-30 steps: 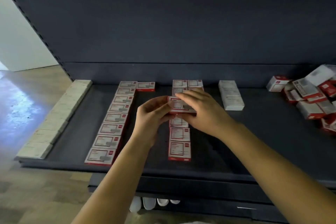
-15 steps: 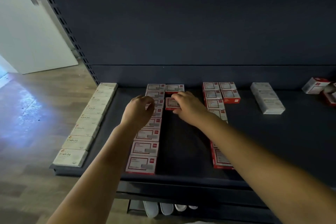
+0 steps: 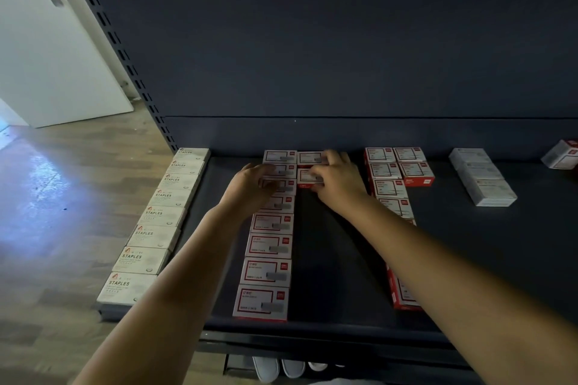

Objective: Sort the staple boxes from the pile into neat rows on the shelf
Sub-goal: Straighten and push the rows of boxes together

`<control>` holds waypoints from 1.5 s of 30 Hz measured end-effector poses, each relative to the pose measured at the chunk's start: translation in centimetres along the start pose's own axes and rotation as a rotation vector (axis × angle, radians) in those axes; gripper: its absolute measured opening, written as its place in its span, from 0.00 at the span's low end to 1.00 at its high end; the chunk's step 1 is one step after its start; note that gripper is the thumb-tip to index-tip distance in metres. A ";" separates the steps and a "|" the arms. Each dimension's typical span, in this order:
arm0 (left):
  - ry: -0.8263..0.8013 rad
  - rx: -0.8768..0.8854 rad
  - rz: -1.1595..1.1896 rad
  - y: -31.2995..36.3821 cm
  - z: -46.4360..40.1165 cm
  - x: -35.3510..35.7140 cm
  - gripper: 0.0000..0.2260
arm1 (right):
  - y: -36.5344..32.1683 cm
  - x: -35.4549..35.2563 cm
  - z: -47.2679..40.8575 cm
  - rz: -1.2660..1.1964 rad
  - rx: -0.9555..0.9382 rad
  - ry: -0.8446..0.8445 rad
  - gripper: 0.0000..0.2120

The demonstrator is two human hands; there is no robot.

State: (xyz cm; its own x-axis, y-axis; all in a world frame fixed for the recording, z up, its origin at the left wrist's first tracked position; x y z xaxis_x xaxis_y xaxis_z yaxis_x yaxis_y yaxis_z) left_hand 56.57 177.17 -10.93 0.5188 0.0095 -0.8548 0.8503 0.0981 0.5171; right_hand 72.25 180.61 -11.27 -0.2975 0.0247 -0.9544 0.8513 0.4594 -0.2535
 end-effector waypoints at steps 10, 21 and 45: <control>0.006 0.047 -0.036 0.0 -0.5 0.2 0.15 | 0.8 0.7 -1.1 -0.052 0.117 0.008 0.13; 0.015 -0.021 -0.009 0.2 -0.5 0.9 0.18 | 1.0 0.9 -0.6 -0.172 0.070 -0.059 0.17; 0.065 0.291 -0.172 11.5 3.8 3.5 0.26 | 1.9 -6.3 7.9 -0.344 0.011 0.033 0.28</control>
State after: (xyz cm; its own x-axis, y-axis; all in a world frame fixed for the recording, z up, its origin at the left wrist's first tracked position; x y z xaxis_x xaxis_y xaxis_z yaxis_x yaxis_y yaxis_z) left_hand 68.48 174.59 -7.80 0.3669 0.0815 -0.9267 0.9193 -0.1839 0.3478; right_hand 79.14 174.30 -6.95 -0.5813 -0.1015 -0.8073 0.7032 0.4365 -0.5612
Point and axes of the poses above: each hand's wrist, its own z-axis away from the middle knuckle, its own x-axis out of the palm, y = z × x, the point moved 7 cm from there along -z, towards the middle knuckle, and after that the axes turned 2 degrees about -x, right-handed, at the moved point
